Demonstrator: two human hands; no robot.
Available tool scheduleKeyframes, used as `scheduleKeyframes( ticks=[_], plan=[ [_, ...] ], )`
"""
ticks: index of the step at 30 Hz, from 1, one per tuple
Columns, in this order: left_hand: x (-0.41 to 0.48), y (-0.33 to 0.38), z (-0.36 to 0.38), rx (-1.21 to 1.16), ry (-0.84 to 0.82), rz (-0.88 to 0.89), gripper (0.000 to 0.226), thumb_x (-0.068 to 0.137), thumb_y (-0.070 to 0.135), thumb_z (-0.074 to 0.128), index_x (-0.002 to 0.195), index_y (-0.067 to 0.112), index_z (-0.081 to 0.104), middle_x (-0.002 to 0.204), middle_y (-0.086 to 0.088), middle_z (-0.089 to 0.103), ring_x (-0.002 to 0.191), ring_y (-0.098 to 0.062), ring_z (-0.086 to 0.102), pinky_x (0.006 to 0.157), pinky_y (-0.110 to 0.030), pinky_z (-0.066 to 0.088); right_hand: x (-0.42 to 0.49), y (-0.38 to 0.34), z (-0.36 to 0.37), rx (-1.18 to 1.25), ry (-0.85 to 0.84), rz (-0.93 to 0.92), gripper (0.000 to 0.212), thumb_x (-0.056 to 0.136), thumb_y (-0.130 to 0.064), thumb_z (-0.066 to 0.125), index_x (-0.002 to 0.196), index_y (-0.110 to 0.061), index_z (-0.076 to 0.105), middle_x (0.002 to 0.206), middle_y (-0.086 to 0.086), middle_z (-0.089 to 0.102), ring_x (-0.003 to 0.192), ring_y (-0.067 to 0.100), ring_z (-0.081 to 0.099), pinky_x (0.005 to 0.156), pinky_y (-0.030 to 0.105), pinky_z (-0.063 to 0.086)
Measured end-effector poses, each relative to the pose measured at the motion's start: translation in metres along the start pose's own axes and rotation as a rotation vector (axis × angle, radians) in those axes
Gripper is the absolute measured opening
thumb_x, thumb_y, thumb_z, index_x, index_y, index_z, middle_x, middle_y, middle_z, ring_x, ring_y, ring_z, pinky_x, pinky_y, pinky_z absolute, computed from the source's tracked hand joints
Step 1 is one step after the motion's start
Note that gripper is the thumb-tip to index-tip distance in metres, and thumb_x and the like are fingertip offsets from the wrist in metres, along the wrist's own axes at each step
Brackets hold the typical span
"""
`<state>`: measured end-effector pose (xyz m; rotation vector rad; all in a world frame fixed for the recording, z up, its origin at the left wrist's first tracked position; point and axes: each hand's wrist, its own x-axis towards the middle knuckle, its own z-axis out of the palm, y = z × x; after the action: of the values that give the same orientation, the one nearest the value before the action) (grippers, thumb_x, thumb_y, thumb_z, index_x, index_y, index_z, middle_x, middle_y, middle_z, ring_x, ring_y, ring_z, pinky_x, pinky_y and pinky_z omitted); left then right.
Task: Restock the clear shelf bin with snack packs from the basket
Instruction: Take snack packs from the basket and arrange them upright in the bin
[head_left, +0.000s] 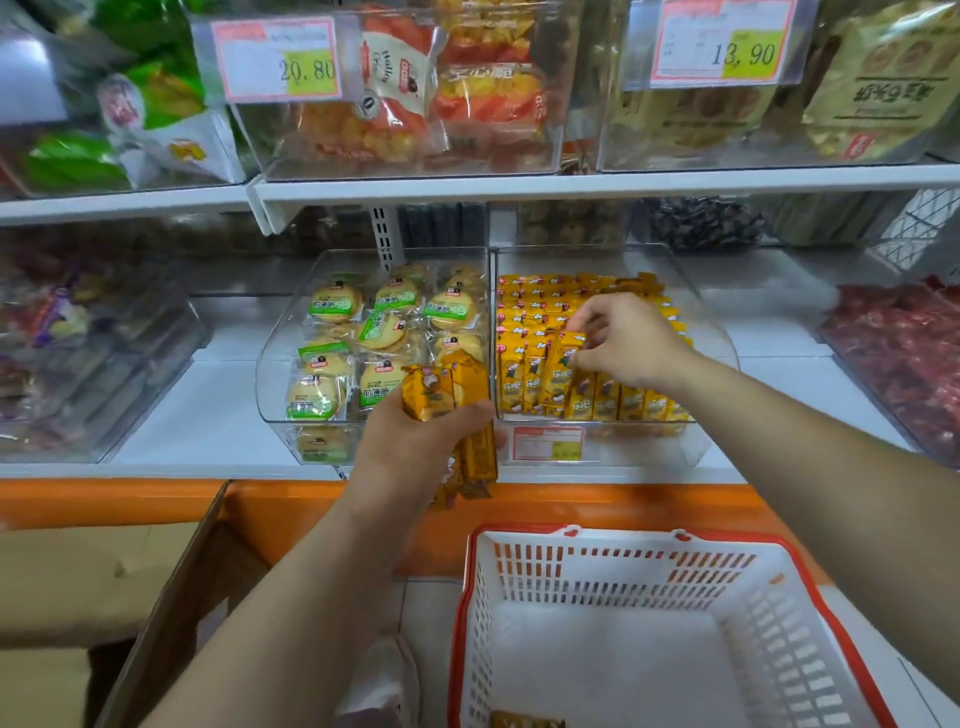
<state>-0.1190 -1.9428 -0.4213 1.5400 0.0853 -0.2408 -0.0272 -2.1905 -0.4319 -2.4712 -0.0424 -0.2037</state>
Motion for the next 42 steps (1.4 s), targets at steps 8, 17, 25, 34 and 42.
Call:
scheduleKeyframes(
  ticks=[8,17,25,34,42],
  plan=[
    [-0.002,0.002,-0.006,0.024,-0.008,-0.003,0.014,0.091,0.024,0.075,0.101,0.014,0.074,0.083,-0.007,0.081,0.076,-0.022,0.079,0.062,-0.043,0.066,0.01,0.013,0.026,-0.275,-0.068,-0.048,0.029,0.072,-0.022,0.086,0.093,-0.023,0.067,0.096,-0.002,0.061,0.085,0.017,0.055,0.07,0.026,0.04],
    [0.0,0.002,0.012,-0.047,-0.061,-0.051,0.014,0.09,0.022,0.076,0.102,0.016,0.073,0.092,-0.011,0.081,0.084,-0.026,0.079,0.08,-0.045,0.063,-0.022,-0.004,0.008,-0.184,0.021,-0.05,0.054,0.08,-0.03,0.081,0.127,-0.027,0.056,0.113,-0.003,0.058,0.101,0.018,0.058,0.083,0.031,0.048],
    [-0.009,-0.007,0.054,-0.041,-0.214,-0.124,0.016,0.087,0.019,0.079,0.102,0.014,0.075,0.097,-0.018,0.079,0.09,-0.038,0.077,0.066,-0.042,0.063,-0.145,-0.013,-0.02,0.684,-0.064,0.143,0.026,0.096,-0.02,0.062,0.115,-0.038,0.065,0.092,-0.012,0.071,0.081,0.013,0.071,0.062,0.025,0.052],
    [-0.025,-0.013,0.091,-0.051,-0.389,-0.082,0.018,0.088,0.011,0.076,0.106,0.013,0.076,0.1,-0.013,0.08,0.089,-0.028,0.079,0.067,-0.034,0.063,-0.153,-0.004,-0.029,0.814,-0.077,0.254,0.029,0.086,-0.04,0.068,0.114,-0.042,0.063,0.093,-0.001,0.063,0.085,0.013,0.065,0.067,0.032,0.05],
    [-0.021,-0.015,0.09,-0.071,-0.371,-0.178,0.033,0.078,0.021,0.081,0.109,0.016,0.072,0.096,-0.017,0.079,0.086,-0.028,0.078,0.065,-0.033,0.062,-0.151,0.012,-0.049,1.118,-0.094,0.258,0.036,0.101,-0.006,0.046,0.134,-0.013,0.057,0.11,0.015,0.065,0.093,0.025,0.065,0.07,0.033,0.051]
  ],
)
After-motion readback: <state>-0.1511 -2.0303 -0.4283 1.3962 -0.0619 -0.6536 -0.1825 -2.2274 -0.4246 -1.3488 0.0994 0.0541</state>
